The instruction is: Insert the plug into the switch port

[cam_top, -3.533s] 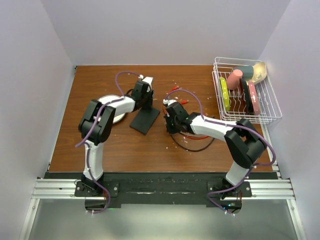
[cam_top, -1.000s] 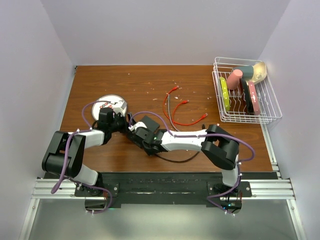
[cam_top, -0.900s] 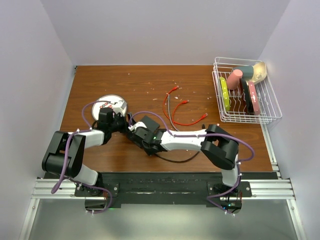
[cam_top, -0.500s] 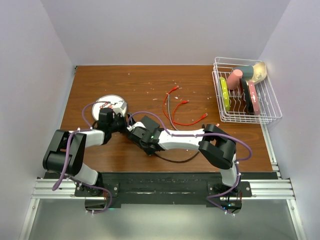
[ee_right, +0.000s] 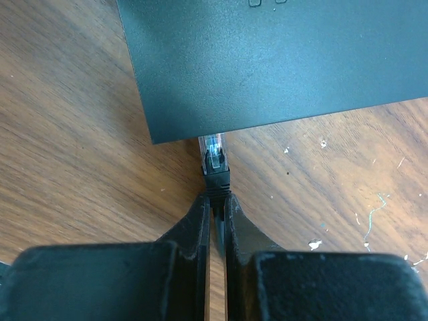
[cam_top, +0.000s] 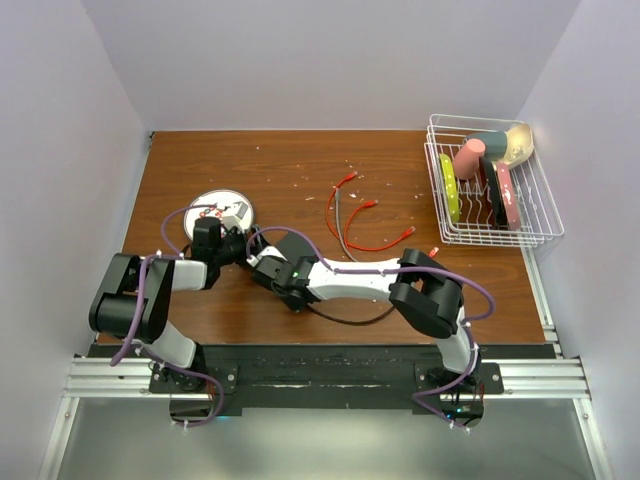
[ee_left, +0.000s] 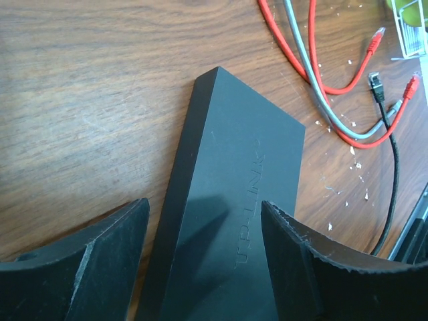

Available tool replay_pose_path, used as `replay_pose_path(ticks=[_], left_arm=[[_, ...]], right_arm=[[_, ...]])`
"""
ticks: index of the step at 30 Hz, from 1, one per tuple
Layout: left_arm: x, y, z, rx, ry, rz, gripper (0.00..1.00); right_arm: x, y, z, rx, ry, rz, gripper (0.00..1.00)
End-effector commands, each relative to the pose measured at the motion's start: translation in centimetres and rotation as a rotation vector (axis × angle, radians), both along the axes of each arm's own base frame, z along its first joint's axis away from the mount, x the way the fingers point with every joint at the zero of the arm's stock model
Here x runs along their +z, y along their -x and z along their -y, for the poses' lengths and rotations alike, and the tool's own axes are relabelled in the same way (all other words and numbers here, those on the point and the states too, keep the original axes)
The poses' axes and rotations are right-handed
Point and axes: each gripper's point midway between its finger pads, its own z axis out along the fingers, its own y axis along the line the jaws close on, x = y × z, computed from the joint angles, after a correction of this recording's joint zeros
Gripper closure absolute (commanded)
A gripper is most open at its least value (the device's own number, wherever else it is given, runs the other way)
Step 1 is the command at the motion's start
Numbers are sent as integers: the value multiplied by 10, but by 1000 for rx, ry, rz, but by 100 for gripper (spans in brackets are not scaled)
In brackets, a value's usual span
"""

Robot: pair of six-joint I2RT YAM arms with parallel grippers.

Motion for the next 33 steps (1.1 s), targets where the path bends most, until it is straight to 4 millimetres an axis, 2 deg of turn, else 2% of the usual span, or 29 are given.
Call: replay_pose_path(ticks=[1,8,15,22,33], left_arm=[[0,2,2,-16,35,3,27],[2,2,3,-26,43,8,27],[2,3,4,-30,46,5,27],[1,4,5,-35,50,5,27],[-1,7,10,-62,87,-9,28]], right_arm=[[-24,12,13,40,107,-59,100],[-24,9,24,17,177,-41,100],[-7,0,20,-43,138,6,100],[-9,-3,21,-60,155,3,100],[-8,-4,-1,-46,66,-5,100]])
